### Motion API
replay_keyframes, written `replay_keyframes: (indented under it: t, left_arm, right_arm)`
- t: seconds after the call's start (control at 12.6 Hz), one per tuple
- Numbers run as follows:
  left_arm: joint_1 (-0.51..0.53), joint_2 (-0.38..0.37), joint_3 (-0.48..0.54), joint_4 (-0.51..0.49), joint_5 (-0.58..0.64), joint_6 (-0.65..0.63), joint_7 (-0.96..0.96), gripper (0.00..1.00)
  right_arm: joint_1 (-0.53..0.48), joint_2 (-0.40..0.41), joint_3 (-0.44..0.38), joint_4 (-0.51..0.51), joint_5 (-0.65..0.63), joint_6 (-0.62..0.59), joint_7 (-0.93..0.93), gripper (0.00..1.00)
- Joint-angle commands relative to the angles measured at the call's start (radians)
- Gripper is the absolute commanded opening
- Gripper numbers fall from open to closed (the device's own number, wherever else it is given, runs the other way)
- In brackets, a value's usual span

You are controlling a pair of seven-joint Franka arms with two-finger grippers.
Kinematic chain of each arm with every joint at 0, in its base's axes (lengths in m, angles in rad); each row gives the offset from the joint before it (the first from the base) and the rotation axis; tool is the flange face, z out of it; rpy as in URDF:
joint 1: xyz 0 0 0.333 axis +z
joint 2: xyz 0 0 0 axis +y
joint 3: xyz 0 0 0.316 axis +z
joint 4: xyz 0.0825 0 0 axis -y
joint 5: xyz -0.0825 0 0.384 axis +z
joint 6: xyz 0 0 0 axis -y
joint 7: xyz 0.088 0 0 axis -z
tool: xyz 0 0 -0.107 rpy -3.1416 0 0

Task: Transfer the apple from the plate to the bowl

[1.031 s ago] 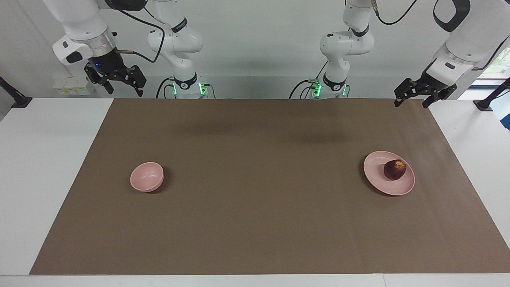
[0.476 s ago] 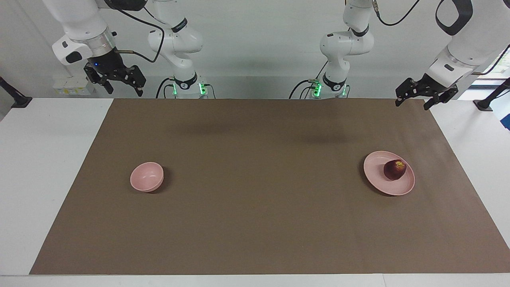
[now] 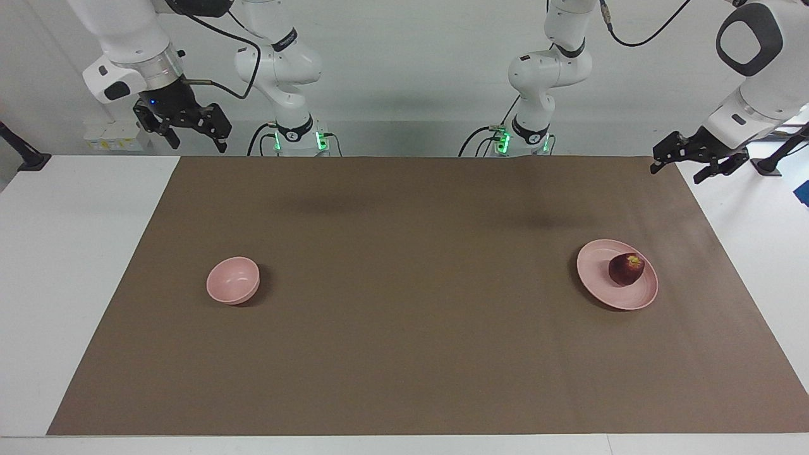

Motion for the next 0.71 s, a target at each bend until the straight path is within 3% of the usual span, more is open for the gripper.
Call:
replay_keyframes:
  t: [0.0,0.32,0.63]
  left_arm:
    - [0.011,-0.012,-0.009,-0.122,0.005,0.145,0.029,1.00]
    - [-0.007,0.017,-0.009,-0.186,0.007,0.294,0.046,1.00]
    - [-0.009,0.145,-0.009,-0.189,0.007,0.415,0.034,1.00]
  right_arm:
    - [-0.016,-0.023,0.003,-0.019,0.018,-0.010,-0.034,1.00]
    - [-0.016,-0.023,0.004,-0.019,0.018,-0.012,-0.034,1.00]
    - [-0.016,-0.023,0.004,-0.019,0.018,-0.012,-0.034,1.00]
